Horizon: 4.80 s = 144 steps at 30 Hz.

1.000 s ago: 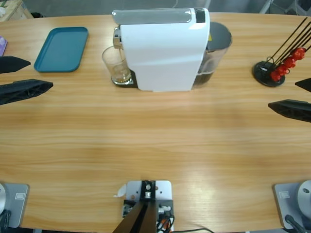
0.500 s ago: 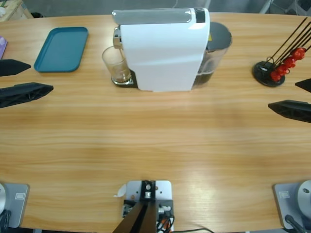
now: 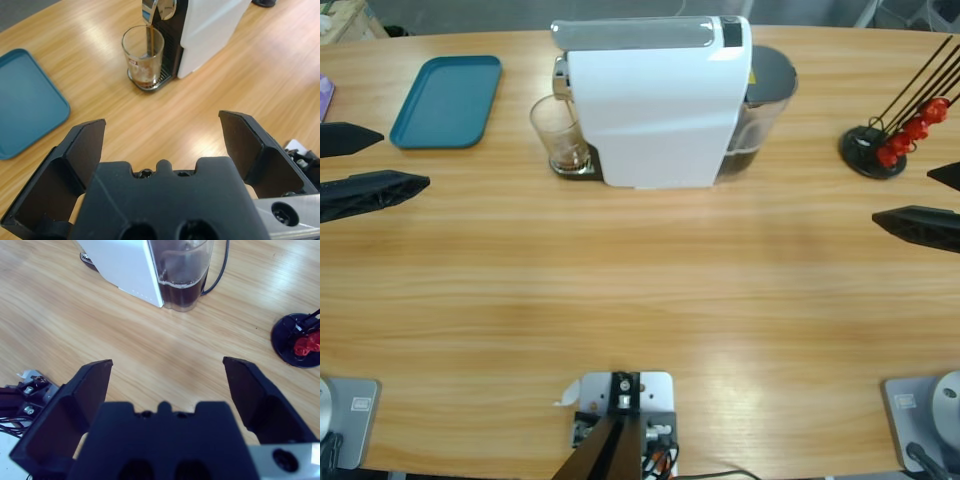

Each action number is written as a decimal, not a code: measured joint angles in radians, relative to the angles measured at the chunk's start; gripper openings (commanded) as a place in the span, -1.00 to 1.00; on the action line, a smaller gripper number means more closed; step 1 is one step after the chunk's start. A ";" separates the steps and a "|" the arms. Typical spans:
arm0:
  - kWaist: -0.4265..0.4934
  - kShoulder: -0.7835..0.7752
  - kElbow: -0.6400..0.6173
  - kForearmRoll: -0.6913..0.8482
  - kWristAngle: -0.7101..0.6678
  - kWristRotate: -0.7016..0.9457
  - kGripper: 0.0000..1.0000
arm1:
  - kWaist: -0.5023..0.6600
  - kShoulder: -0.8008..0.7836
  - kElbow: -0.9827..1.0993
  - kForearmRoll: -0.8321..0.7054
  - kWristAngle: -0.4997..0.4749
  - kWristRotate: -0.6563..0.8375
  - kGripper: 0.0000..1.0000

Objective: Pour coffee

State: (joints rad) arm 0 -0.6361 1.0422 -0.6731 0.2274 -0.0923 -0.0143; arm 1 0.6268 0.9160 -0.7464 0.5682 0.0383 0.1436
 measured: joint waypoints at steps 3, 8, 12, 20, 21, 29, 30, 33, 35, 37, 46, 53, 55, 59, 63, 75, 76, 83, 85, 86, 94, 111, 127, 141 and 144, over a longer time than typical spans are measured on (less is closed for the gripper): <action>0.000 0.000 0.000 0.000 0.000 0.000 0.99 | 0.000 0.000 0.000 0.000 0.000 0.000 1.00; 0.000 0.000 0.000 0.005 0.000 0.000 0.99 | 0.000 0.000 0.000 0.000 0.000 0.000 1.00; 0.000 0.000 0.000 0.005 0.000 0.000 0.99 | 0.000 0.000 0.000 0.000 0.000 0.000 1.00; 0.000 0.000 0.000 0.005 0.000 0.000 0.99 | 0.000 0.000 -0.003 0.000 0.000 0.000 1.00; 0.000 0.000 0.000 0.005 0.000 0.000 0.99 | 0.000 0.000 -0.003 0.000 0.000 0.000 1.00; 0.000 0.000 0.000 0.009 0.000 0.000 0.99 | 0.000 0.000 -0.003 0.000 0.000 0.000 1.00; 0.000 0.000 0.000 0.013 0.000 0.000 0.99 | 0.000 0.000 -0.003 0.000 0.000 0.000 1.00; 0.000 0.000 0.000 0.024 0.000 0.000 0.99 | 0.000 0.000 -0.003 0.000 0.000 0.000 1.00; 0.000 0.000 0.000 0.028 0.000 0.000 0.99 | 0.000 0.000 -0.003 0.000 0.000 0.000 1.00; 0.000 0.000 0.000 0.029 0.000 0.000 0.99 | 0.000 0.000 -0.003 0.000 0.000 0.000 1.00; 0.000 0.000 -0.003 0.030 0.000 0.000 0.99 | 0.000 0.000 -0.003 0.000 0.000 0.010 1.00; 0.000 0.000 -0.014 0.030 0.000 0.000 0.99 | 0.000 0.000 -0.003 0.000 0.000 0.014 1.00; 0.000 0.000 -0.019 0.030 0.000 0.000 0.99 | 0.000 0.000 -0.003 0.000 0.000 0.016 1.00; 0.000 0.001 -0.023 0.030 0.000 0.000 0.99 | 0.000 0.000 -0.003 0.000 0.000 0.019 1.00; 0.000 0.001 -0.023 0.030 0.000 0.000 0.99 | 0.000 0.000 -0.003 0.000 0.000 0.023 1.00; 0.000 0.001 -0.023 0.030 0.000 0.000 0.99 | 0.000 0.000 -0.003 0.000 0.000 0.025 1.00; 0.000 0.001 -0.023 0.030 0.000 0.000 0.99 | 0.000 0.000 -0.003 0.000 0.000 0.025 1.00; 0.000 0.001 -0.023 0.030 0.000 0.000 0.99 | 0.000 0.000 -0.003 0.000 0.000 0.030 1.00; 0.000 0.001 -0.023 0.030 0.000 0.000 0.99 | 0.000 0.000 -0.003 0.000 0.000 0.031 1.00; 0.000 0.001 -0.023 0.030 0.000 0.000 0.99 | 0.000 0.000 -0.003 0.000 0.000 0.032 1.00; 0.000 0.008 -0.023 0.030 0.000 0.000 0.99 | 0.000 0.000 -0.003 0.000 0.000 0.032 1.00; 0.000 0.012 -0.023 0.029 0.000 0.000 0.99 | 0.000 -0.001 -0.003 0.000 0.000 0.046 1.00; 0.000 0.016 -0.023 0.018 0.000 0.000 0.99 | 0.000 -0.001 -0.003 0.000 0.000 0.054 1.00; 0.000 0.016 -0.023 0.018 0.000 0.000 0.99 | 0.000 -0.001 -0.003 0.000 0.000 0.057 1.00; 0.000 0.017 -0.023 0.018 0.000 0.000 0.99 | 0.000 -0.001 -0.003 0.000 0.000 0.057 1.00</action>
State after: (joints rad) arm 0 -0.6361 1.0587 -0.6958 0.2456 -0.0925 -0.0143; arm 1 0.6267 0.9154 -0.7498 0.5683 0.0383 0.2003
